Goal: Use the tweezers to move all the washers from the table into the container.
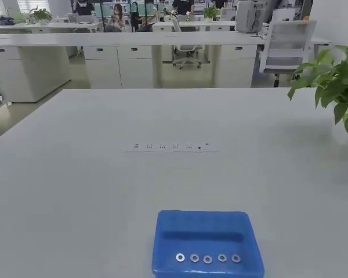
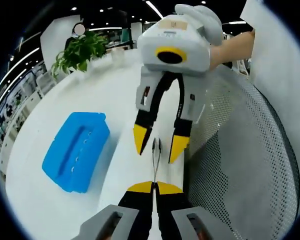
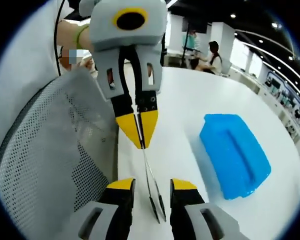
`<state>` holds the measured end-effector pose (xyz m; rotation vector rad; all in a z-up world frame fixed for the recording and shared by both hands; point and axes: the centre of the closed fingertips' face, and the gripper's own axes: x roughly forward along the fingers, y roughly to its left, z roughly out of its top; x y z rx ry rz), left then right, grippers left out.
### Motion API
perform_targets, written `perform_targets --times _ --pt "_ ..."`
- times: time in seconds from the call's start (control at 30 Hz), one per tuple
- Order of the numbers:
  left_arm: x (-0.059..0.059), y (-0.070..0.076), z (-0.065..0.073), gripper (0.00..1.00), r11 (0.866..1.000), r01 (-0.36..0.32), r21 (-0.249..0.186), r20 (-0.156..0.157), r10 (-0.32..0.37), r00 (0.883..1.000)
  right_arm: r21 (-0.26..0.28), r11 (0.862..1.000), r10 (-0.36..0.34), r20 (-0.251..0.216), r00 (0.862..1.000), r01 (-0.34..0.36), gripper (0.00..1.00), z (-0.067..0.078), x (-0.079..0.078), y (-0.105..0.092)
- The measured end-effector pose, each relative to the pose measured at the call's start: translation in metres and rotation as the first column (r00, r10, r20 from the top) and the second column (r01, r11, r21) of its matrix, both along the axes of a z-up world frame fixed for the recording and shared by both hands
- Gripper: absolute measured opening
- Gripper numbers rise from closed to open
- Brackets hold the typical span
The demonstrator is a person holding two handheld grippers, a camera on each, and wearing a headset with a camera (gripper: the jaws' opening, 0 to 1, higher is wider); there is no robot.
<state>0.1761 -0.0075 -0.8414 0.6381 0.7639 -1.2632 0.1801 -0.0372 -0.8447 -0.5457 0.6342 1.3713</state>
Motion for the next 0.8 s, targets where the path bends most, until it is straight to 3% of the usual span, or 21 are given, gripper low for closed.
perform_targets --times 0.07,0.17,0.2,0.23,0.27,0.3,0.33,0.4,0.5,0.63,0.7,0.8 --pt "0.001 0.004 -0.008 0.00 1.000 0.006 0.030 -0.006 -0.006 1.000 0.048 0.998 -0.050 -0.011 0.999 0.050 0.38 0.009 0.001 -0.008" --pt "0.000 0.008 -0.018 0.00 0.997 0.020 0.071 -0.017 -0.019 1.000 0.110 0.982 -0.161 0.065 0.985 0.154 0.46 0.025 0.017 -0.026" --pt "0.001 0.010 -0.022 0.00 0.995 0.032 0.095 -0.013 -0.030 0.999 0.151 0.971 -0.199 0.093 0.975 0.184 0.53 0.034 0.023 -0.033" --pt "0.001 0.010 -0.024 0.00 0.994 0.035 0.104 -0.012 -0.034 0.999 0.178 0.960 -0.234 0.096 0.967 0.215 0.59 0.039 0.027 -0.038" --pt "0.001 0.011 -0.027 0.00 0.993 0.036 0.111 -0.019 -0.034 0.999 0.218 0.941 -0.285 0.098 0.953 0.259 0.64 0.048 0.033 -0.046" --pt "0.001 0.011 -0.027 0.00 0.993 0.036 0.113 -0.021 -0.033 0.999 0.230 0.934 -0.301 0.097 0.949 0.273 0.69 0.051 0.035 -0.049" --pt "0.002 0.011 -0.029 0.00 0.992 0.036 0.118 -0.026 -0.034 0.999 0.263 0.912 -0.347 0.089 0.934 0.314 0.70 0.060 0.039 -0.057" --pt "0.002 0.012 -0.031 0.00 0.991 0.037 0.130 -0.036 -0.033 0.999 0.292 0.885 -0.403 0.088 0.911 0.363 0.71 0.070 0.045 -0.072" --pt "0.003 0.013 -0.033 0.00 0.987 0.044 0.154 -0.037 -0.039 0.999 0.311 0.858 -0.460 0.112 0.881 0.409 0.75 0.078 0.051 -0.092" --pt "0.003 0.014 -0.036 0.00 0.981 0.056 0.186 -0.041 -0.049 0.998 0.328 0.809 -0.546 0.112 0.830 0.488 0.83 0.081 0.054 -0.113" --pt "0.003 0.014 -0.037 0.00 0.979 0.057 0.198 -0.047 -0.048 0.998 0.337 0.788 -0.574 0.102 0.812 0.515 0.85 0.079 0.054 -0.124" --pt "0.002 0.017 -0.040 0.00 0.972 0.062 0.228 -0.055 -0.051 0.997 0.344 0.770 -0.600 0.102 0.793 0.538 0.88 0.078 0.051 -0.128"
